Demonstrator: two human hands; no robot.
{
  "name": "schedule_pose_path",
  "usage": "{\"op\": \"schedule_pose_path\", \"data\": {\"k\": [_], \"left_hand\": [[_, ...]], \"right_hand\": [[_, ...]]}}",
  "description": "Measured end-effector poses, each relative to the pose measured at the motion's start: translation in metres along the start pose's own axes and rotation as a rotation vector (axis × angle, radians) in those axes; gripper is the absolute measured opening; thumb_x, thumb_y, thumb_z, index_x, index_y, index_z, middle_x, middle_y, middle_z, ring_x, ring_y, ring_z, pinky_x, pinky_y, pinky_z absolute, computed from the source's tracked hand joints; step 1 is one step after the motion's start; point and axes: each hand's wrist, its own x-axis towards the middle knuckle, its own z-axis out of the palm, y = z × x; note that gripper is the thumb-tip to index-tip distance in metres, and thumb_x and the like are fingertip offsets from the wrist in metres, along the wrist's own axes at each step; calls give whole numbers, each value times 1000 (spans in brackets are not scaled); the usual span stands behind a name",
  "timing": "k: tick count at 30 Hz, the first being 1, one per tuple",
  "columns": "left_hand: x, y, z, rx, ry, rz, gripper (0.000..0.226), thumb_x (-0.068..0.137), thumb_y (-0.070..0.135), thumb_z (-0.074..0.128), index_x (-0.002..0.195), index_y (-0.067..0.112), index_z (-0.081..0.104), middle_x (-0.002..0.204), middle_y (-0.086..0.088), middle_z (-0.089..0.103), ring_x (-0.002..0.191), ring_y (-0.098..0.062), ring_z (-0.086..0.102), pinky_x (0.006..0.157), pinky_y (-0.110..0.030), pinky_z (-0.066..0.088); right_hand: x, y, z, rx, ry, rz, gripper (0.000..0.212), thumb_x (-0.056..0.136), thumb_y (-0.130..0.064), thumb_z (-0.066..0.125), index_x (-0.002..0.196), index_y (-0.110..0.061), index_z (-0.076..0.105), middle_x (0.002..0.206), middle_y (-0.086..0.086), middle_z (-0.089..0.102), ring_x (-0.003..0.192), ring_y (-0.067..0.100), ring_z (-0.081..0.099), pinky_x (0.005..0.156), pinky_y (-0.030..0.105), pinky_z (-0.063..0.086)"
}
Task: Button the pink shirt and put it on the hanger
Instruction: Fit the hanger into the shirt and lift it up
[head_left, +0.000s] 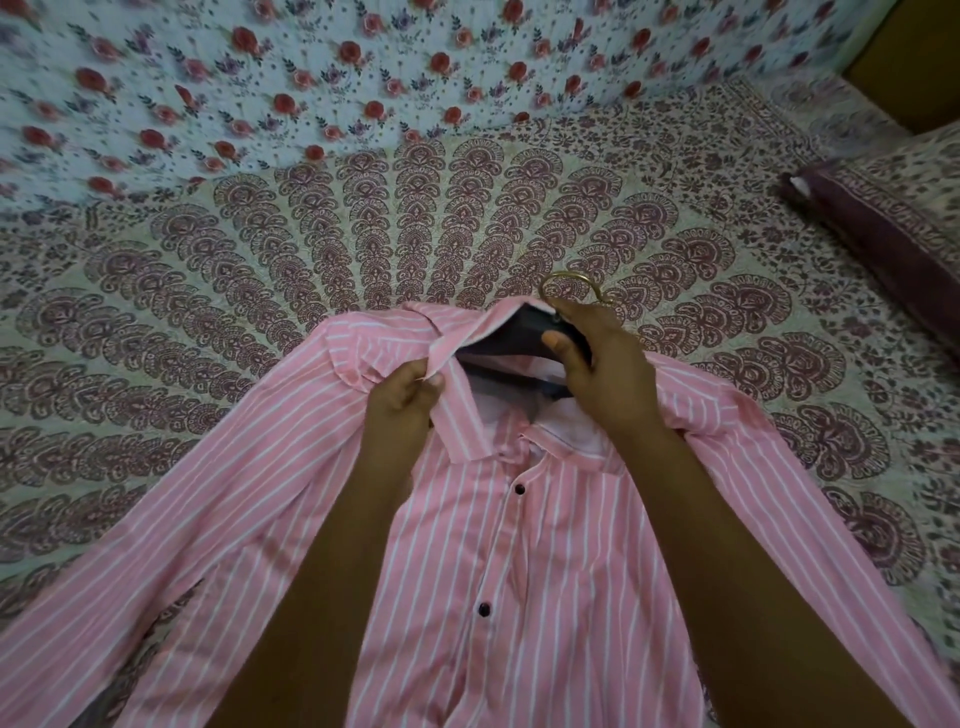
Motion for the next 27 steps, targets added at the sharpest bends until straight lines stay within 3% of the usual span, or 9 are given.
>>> {"op": "schedule_pose_path", "data": {"k": [5, 6, 9, 12, 15, 18, 22, 24, 27], "left_hand": [[7, 21, -13, 51, -133, -44, 25, 93, 6, 46, 106, 25, 59, 105, 2, 61, 95, -7, 54, 90, -24, 40], [7, 26, -12, 74, -137, -33, 21, 93, 10, 48, 107, 23, 59, 107, 1, 61, 93, -3, 55, 89, -20, 40], [11, 31, -15, 263, -149, 46, 9, 90, 21, 57, 98, 19, 61, 91, 6, 61, 67, 11, 54, 65, -3, 40], [18, 26, -18, 636, -82, 223, 17, 82, 23, 68, 96, 18, 61, 81, 4, 58, 67, -4, 51, 62, -7, 37], [19, 26, -13, 738, 27, 461, 31, 79, 3, 65, 109, 10, 59, 93, -1, 63, 80, -14, 57, 64, -17, 39], [21, 29, -6, 817, 40, 490, 26, 85, 7, 60, 110, 12, 63, 96, -8, 70, 89, -21, 63, 69, -21, 37], [20, 24, -11, 711, 97, 390, 21, 87, 23, 57, 89, 6, 69, 82, -7, 66, 76, -18, 55, 65, -22, 31], [17, 23, -10, 475, 97, 229, 12, 88, 11, 58, 83, 6, 67, 80, -12, 63, 72, -16, 50, 68, -25, 35], [14, 29, -12, 155, 60, -40, 13, 89, 3, 53, 89, 1, 66, 70, -1, 61, 67, -9, 52, 67, -19, 43]], "right_hand": [[1, 0, 1, -30, -3, -9, 50, 88, -42, 36, 130, -19, 50, 129, 10, 54, 104, 35, 57, 74, 40, 49], [2, 0, 1, -30, -5, -9, 51, 88, -41, 36, 129, -17, 50, 127, 11, 55, 102, 36, 58, 73, 40, 49], [5, 0, 0, -40, -13, 2, 52, 87, -41, 35, 130, -15, 50, 125, 11, 56, 104, 36, 57, 75, 41, 49], [4, -1, 1, -29, -13, 2, 51, 87, -41, 36, 129, -16, 50, 124, 11, 56, 104, 35, 56, 76, 41, 50], [-2, 0, 4, -25, -1, 8, 49, 87, -39, 37, 128, -18, 51, 123, 9, 56, 103, 33, 56, 73, 36, 47], [-10, 2, 9, -41, -1, -5, 47, 88, -41, 37, 130, -24, 50, 122, 5, 57, 106, 28, 56, 74, 35, 48], [-14, 3, 10, -57, 0, -12, 45, 88, -40, 37, 128, -25, 51, 121, 4, 58, 106, 28, 57, 76, 38, 50], [-16, 3, 10, -72, -2, -18, 46, 88, -41, 37, 129, -25, 50, 123, 4, 58, 107, 27, 56, 77, 38, 50], [-17, 2, 11, -75, 2, -19, 46, 89, -41, 36, 130, -25, 49, 124, 4, 58, 107, 28, 56, 77, 38, 50]]}}
